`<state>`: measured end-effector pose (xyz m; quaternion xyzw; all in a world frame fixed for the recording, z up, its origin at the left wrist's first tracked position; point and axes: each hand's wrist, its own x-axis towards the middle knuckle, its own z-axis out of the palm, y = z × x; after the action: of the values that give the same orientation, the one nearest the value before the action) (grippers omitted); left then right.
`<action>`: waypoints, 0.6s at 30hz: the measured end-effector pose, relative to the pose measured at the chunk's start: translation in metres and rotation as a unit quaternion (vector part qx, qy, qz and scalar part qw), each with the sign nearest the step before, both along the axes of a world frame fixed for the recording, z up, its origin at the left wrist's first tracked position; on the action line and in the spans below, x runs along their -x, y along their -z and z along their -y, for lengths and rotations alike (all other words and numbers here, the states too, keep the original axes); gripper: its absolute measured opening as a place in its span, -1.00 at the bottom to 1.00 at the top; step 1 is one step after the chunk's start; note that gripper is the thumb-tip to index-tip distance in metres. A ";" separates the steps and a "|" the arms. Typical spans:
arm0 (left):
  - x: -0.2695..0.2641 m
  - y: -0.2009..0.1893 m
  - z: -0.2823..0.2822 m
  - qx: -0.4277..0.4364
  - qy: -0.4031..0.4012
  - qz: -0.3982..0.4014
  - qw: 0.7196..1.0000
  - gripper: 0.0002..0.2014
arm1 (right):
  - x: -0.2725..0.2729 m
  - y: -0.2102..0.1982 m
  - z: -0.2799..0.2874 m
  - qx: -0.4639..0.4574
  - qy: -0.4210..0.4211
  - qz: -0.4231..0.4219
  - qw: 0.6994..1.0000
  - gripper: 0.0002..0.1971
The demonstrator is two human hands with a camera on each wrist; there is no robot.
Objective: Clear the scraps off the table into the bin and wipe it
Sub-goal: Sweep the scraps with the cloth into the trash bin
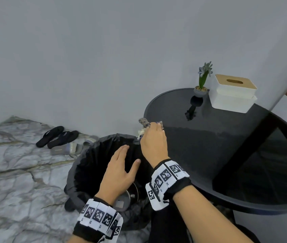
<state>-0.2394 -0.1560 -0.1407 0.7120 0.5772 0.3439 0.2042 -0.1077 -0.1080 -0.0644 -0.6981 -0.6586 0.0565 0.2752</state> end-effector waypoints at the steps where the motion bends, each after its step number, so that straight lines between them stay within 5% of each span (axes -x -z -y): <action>1: 0.001 0.001 -0.001 0.000 -0.003 0.003 1.000 -0.31 | 0.003 -0.003 -0.002 0.002 -0.014 -0.003 1.000 -0.71; 3: 0.003 0.003 -0.003 0.000 -0.007 0.006 1.000 -0.32 | 0.008 -0.006 -0.005 0.003 -0.038 -0.001 0.999 -0.72; 12: 0.014 0.011 -0.010 0.018 -0.013 -0.020 1.000 -0.30 | -0.001 -0.017 -0.009 0.051 -0.061 -0.269 0.960 -0.67; 18: 0.018 0.011 -0.008 0.027 -0.007 -0.054 0.998 -0.29 | -0.013 -0.030 0.003 0.048 -0.071 -0.306 0.948 -0.67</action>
<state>-0.2577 -0.1480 -0.1519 0.7195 0.6014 0.2910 0.1894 -0.0950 -0.1110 -0.0346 -0.6112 -0.5869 0.3187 0.4248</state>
